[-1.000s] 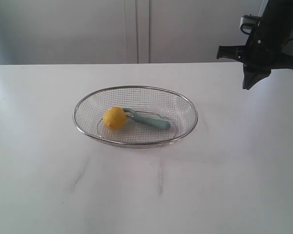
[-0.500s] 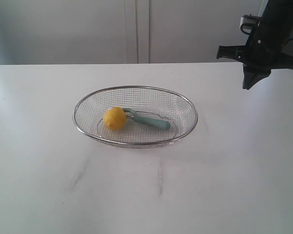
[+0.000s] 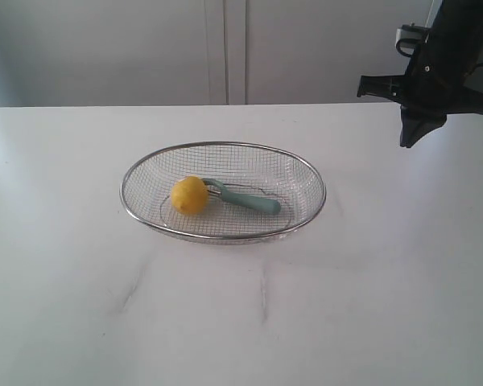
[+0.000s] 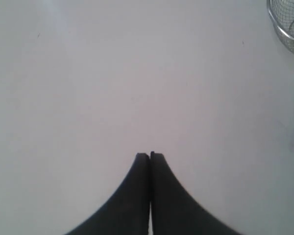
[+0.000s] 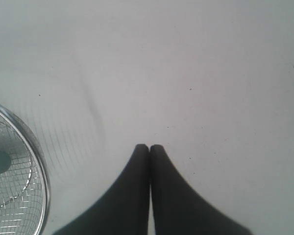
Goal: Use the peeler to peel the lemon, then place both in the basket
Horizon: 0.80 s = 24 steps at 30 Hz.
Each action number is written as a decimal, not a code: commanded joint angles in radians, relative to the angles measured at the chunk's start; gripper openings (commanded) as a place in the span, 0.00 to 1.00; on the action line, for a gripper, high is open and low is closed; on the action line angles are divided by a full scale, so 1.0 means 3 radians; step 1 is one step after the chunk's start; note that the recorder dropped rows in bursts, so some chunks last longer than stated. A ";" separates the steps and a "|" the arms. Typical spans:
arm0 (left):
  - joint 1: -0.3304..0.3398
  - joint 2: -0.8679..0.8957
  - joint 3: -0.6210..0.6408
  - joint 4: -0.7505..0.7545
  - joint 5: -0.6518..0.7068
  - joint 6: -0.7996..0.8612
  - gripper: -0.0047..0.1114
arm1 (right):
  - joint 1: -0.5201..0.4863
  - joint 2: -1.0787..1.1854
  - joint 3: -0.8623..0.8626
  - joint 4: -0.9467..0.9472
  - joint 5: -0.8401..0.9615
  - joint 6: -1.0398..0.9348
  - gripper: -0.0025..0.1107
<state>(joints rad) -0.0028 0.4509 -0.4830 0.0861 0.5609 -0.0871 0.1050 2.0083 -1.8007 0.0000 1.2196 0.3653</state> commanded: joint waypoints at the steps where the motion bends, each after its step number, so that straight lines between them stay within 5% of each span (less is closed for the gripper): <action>1: 0.0011 -0.0339 0.0383 0.0040 -0.0196 -0.0008 0.04 | -0.0019 -0.0038 -0.0003 0.0000 0.0005 0.0014 0.02; 16: 0.0011 -0.1473 0.1333 0.0045 -0.0622 -0.0008 0.04 | -0.0019 -0.0038 -0.0003 0.0000 0.0005 0.0014 0.02; 24: 0.0009 -0.1503 0.1610 0.0045 -0.0692 -0.0008 0.04 | -0.0019 -0.0038 -0.0003 0.0000 0.0005 0.0014 0.02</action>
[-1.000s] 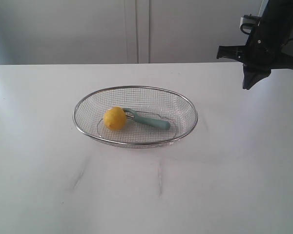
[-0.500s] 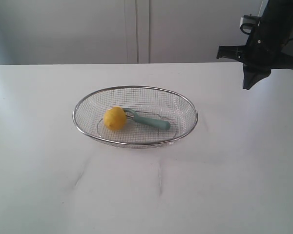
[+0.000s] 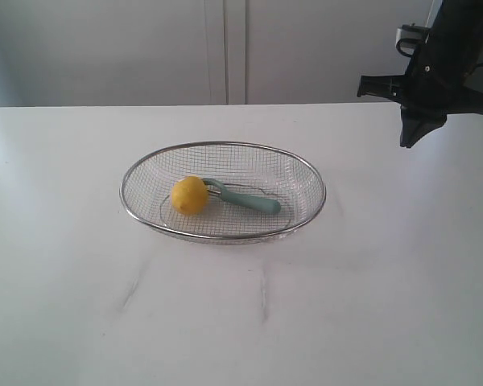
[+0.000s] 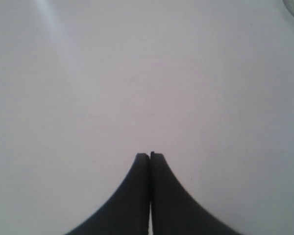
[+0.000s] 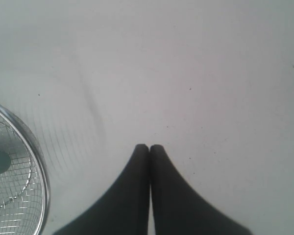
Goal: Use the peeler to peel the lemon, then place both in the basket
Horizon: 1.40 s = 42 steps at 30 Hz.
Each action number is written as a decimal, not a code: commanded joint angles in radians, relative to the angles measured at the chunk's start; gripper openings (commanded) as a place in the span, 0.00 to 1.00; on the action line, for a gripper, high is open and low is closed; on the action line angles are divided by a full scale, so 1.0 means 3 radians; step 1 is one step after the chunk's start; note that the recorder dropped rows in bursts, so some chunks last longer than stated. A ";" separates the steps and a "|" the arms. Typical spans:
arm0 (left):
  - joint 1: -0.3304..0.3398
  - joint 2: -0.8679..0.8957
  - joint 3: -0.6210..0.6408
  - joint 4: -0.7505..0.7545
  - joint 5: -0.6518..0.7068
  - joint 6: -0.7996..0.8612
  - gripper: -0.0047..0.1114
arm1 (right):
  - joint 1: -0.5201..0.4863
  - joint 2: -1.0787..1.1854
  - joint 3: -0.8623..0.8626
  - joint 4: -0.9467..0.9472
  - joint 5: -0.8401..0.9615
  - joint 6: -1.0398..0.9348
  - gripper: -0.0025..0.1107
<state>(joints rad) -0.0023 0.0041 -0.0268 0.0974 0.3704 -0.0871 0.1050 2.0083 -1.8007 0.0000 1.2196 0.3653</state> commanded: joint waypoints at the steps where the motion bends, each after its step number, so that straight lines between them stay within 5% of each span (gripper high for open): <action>1: 0.0008 -0.0014 0.0089 0.0007 -0.0071 -0.0008 0.04 | -0.0019 -0.0038 -0.0003 0.0000 0.0005 0.0014 0.02; 42: 0.0008 -0.0014 0.0089 -0.0274 -0.0098 0.0531 0.04 | -0.0019 -0.0038 -0.0003 0.0000 0.0005 0.0014 0.02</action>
